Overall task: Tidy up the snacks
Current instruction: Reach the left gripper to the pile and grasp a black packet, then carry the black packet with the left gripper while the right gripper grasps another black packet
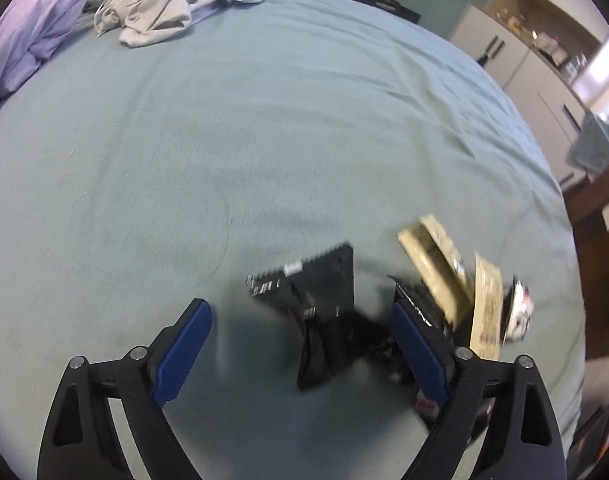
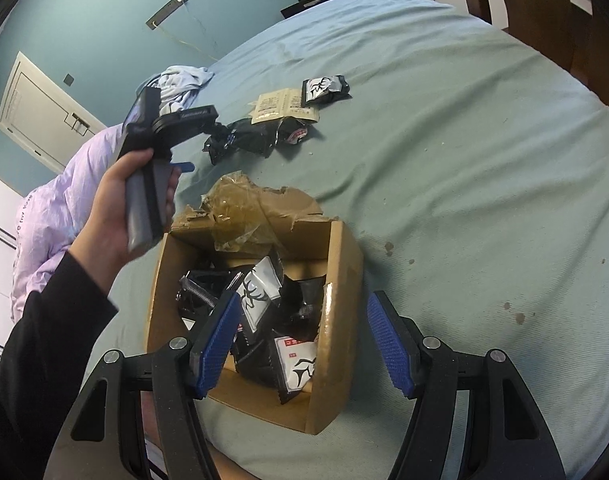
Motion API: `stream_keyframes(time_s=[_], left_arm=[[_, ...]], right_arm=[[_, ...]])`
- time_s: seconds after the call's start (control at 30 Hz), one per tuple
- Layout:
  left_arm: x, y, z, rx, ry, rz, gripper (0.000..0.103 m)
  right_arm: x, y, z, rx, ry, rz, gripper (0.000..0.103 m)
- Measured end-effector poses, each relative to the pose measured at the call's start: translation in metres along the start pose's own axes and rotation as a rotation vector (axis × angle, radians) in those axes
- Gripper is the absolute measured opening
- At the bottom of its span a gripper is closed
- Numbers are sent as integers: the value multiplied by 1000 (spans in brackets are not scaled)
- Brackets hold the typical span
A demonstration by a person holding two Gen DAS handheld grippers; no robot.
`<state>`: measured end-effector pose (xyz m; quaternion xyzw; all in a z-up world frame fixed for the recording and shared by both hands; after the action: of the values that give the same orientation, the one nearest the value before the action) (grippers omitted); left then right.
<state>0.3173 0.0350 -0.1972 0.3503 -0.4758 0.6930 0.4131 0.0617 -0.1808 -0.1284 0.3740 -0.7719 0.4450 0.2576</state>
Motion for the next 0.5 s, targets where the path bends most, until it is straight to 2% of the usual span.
stream_keyframes(time_s=[0.07, 0.1, 0.13, 0.17, 0.2, 0.3, 0.33, 0.43, 0.5], left_arm=[[-5, 3, -3, 30, -7, 3, 64], [-6, 6, -6, 25, -38, 24, 61], [-5, 7, -6, 9, -57, 32, 51], [-4, 9, -6, -10, -76, 28, 32], [-1, 12, -5, -18, -80, 27, 32], [5, 19, -7, 39, 30, -3, 30], [9, 23, -10, 56, 42, -6, 30], [29, 36, -12, 15, -6, 2, 29], [52, 44, -4, -39, -13, 18, 29]], right_arm=[[-2, -1, 3, -4, 10, 0, 65], [-3, -1, 5, -5, 16, -1, 65], [-3, -1, 6, -9, 22, 3, 65], [-3, -2, 7, -13, 26, 8, 65], [-2, -3, 8, -17, 27, 15, 65], [4, -8, 7, -22, 18, 54, 65], [8, -10, 6, -17, 13, 79, 65], [16, -11, 3, 12, 29, 128, 65], [21, -9, 2, 27, 44, 152, 65]])
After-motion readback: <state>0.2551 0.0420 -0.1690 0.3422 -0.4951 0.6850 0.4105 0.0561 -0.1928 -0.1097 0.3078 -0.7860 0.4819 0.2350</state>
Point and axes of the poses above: each gripper's, at about its wrist camera, not at the fingertips, and x roughly against the way its jaws point, z to its right, y to its underside, the point moved 10 cm from there along -x, roughly the way its jaws point, and after that the axes turned 5 degrees about y, right-handed, at the moved point
